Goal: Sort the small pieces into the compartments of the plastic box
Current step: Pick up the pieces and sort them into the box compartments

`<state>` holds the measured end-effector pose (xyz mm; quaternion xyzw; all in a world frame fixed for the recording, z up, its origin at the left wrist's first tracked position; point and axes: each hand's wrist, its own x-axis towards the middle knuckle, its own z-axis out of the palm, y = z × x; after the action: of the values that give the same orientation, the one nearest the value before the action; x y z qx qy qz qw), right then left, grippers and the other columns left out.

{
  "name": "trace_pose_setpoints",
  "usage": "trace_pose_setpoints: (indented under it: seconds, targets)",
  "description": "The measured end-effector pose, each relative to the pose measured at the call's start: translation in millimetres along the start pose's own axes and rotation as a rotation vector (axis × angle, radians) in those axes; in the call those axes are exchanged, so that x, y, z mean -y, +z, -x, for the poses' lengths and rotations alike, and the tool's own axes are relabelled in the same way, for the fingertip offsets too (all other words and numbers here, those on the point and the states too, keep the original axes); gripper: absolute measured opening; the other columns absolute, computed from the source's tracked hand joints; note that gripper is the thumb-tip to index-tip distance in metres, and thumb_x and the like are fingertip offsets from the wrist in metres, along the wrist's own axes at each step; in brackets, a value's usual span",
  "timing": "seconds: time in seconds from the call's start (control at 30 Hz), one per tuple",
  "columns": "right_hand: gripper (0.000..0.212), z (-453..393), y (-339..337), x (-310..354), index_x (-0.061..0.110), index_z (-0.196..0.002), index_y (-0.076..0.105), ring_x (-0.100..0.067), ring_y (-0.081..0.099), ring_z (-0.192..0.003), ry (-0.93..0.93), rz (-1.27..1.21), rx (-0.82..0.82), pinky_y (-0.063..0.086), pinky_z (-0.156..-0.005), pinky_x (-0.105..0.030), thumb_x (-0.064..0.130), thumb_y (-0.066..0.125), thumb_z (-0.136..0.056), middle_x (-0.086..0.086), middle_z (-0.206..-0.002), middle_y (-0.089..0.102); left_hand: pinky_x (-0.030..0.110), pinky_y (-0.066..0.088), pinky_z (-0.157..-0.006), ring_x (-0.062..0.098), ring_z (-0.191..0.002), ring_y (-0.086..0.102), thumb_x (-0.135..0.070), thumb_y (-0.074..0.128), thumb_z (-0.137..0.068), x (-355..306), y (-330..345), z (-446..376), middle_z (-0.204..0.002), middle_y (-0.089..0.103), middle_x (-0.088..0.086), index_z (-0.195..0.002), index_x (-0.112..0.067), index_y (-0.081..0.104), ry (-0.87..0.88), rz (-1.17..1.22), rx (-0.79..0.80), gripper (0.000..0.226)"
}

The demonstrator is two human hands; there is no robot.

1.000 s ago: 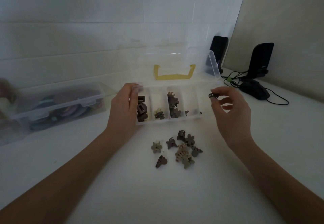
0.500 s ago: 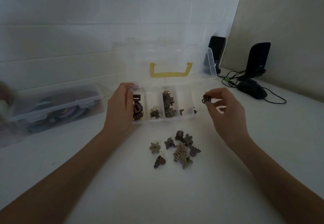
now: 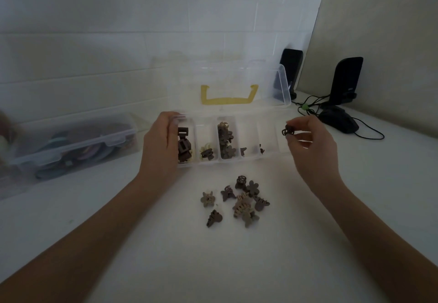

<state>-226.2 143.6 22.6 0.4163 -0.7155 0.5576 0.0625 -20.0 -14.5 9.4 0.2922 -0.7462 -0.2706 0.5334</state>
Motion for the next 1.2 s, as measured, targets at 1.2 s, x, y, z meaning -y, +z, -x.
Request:
trace_pose_setpoints:
  seconds: [1.2]
  targets:
    - [0.034,23,1,20,0.048,-0.121,0.055,0.006,0.048,-0.058,-0.456,0.515,0.709,0.027,-0.052,-0.009,0.044,0.050,-0.087,0.015,-0.065,0.057,0.003,0.036,-0.059,-0.011,-0.067,0.053,-0.014,0.034,-0.103,-1,-2,1,-0.084,0.056,-0.010,-0.109,-0.007,0.058,0.047,-0.057,-0.014,0.026]
